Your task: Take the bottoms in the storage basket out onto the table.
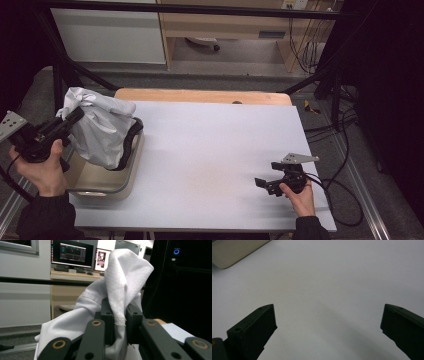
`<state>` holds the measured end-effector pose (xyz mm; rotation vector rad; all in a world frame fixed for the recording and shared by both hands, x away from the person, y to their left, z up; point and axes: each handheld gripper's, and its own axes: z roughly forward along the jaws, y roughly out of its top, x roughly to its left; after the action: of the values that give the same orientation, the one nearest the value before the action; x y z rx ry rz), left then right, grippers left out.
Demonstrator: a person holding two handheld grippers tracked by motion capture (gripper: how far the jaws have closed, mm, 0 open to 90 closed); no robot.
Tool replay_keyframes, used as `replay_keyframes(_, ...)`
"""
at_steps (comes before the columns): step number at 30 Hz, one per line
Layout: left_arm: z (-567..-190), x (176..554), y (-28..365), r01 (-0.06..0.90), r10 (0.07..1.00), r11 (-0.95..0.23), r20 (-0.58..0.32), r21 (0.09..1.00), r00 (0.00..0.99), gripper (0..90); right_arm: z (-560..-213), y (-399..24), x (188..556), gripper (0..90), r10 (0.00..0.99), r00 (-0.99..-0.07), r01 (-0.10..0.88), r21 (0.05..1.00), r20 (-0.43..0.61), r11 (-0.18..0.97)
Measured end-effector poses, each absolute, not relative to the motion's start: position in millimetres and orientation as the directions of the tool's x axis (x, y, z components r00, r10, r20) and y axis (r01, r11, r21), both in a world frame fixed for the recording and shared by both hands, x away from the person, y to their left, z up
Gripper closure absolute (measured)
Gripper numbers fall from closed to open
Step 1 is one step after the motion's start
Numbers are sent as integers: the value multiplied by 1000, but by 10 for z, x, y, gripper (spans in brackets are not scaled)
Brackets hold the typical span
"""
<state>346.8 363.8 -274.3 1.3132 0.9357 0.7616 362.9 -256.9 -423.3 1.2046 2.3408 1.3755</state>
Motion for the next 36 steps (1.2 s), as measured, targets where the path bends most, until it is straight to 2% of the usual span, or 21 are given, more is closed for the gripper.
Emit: replay_keyframes(36,-2647,3546,3383,-9,858,147,-123,989,499,790,-4235,-2566,3631,7,714,-658,557,792,239,249)
